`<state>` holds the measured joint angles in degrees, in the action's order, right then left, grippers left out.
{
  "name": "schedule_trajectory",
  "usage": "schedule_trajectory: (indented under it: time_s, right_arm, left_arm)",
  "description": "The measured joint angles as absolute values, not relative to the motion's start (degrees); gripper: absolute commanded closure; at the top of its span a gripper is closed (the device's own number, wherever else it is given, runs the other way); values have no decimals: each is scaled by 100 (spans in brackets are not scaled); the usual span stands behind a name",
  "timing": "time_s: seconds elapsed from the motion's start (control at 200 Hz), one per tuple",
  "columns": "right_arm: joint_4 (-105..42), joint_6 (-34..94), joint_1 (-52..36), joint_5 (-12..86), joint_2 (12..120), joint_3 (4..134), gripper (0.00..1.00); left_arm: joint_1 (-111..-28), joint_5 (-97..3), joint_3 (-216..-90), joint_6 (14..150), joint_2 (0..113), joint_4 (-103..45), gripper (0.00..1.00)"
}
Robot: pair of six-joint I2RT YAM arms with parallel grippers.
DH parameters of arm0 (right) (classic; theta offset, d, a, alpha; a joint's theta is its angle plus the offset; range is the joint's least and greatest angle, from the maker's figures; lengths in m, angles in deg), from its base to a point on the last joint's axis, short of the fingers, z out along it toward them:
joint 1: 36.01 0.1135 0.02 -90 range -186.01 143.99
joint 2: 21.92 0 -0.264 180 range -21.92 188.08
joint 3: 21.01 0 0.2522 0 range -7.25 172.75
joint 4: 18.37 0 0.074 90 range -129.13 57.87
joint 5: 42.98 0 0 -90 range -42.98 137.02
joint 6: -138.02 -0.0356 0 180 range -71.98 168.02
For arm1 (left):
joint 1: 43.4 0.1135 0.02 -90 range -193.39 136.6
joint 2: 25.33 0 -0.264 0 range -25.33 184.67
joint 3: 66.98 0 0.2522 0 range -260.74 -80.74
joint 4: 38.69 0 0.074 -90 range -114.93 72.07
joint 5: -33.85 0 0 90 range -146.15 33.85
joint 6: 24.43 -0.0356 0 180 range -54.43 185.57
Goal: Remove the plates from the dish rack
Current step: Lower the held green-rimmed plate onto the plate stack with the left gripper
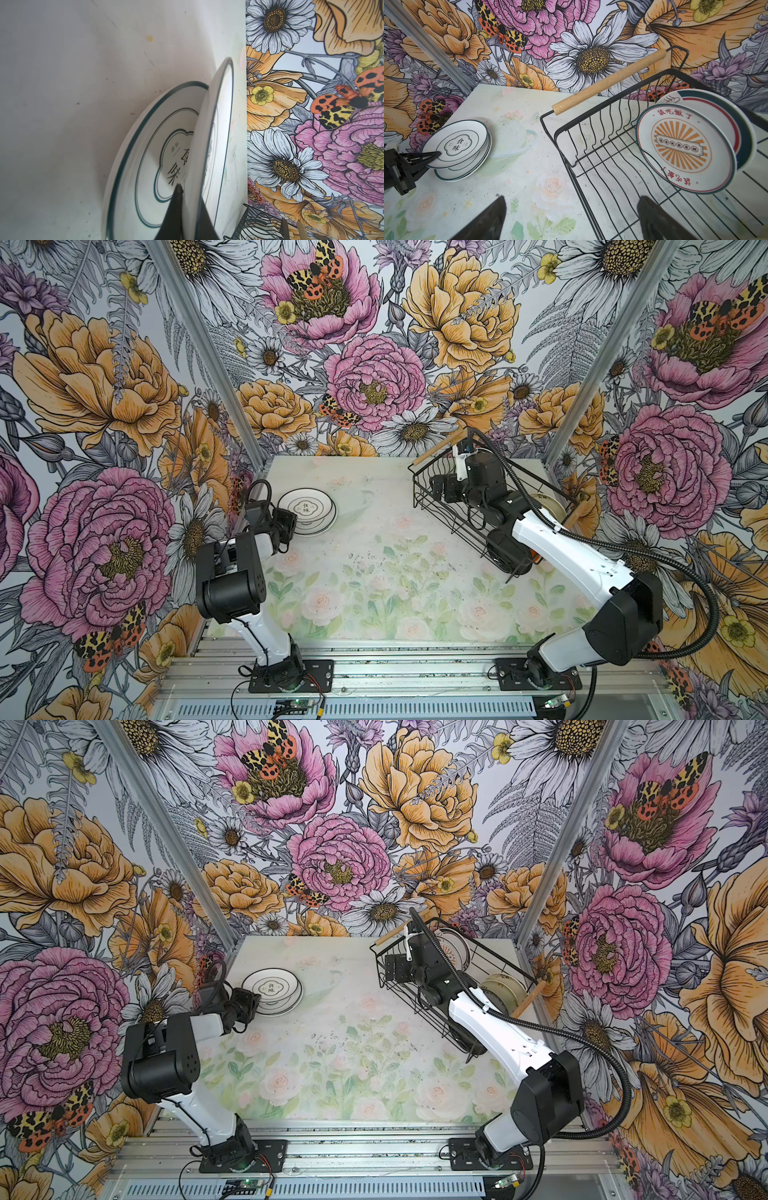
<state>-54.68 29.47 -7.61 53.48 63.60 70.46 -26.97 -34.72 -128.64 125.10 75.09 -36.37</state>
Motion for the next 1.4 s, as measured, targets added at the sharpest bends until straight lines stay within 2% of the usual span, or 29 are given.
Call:
schedule_trajectory:
  time_s: [0.545,0.831,1.401]
  right_arm:
    - [-5468,2947,-835,5348,6358,7044,0]
    - [-5468,2947,-861,5346,6358,7037,1]
    - [-5514,2947,-887,5343,6358,6978,0]
  left_arm:
    - [-2806,-3730,-13107,11944,7312,-2400,76]
    - [-2806,-3751,-13210,11793,7312,-2122,66]
    - [-2824,-3767,-13540,11563,7316,-1397,56]
